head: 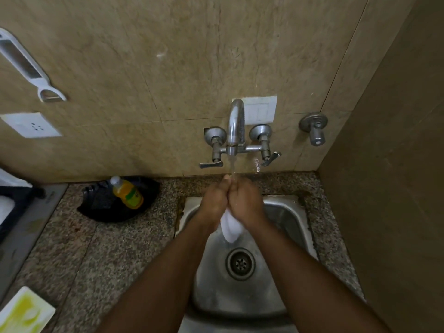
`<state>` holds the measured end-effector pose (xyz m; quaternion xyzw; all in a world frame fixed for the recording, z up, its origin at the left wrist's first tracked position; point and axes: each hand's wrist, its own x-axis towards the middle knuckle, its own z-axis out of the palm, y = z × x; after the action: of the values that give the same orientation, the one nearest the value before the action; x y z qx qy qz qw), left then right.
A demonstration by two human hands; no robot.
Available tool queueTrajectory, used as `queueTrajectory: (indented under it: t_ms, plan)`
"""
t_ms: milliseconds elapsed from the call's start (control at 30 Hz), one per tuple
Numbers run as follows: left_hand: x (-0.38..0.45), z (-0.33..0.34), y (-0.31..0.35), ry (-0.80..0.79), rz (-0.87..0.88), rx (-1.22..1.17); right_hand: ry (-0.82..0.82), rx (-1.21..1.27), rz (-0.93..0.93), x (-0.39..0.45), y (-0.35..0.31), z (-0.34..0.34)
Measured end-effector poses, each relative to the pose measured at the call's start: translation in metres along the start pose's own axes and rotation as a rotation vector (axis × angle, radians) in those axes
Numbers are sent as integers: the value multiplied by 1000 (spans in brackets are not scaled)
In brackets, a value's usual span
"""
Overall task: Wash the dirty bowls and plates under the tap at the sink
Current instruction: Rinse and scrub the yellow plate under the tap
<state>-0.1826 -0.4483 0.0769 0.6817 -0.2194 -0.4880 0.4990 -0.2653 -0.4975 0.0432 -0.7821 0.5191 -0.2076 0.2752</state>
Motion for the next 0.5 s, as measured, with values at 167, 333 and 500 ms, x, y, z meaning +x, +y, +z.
queueTrajectory:
  t_ms: [167, 333, 500]
  plan:
    - [-5, -2, -13, -57, -80, -254, -45, 20, 110, 9, -5, -18]
    - [5, -9, 13, 0, -194, -266, -70, -192, -298, -32, -1, 1]
    - [-1, 2, 4, 24, 24, 22, -66, 95, 50, -2, -6, 1]
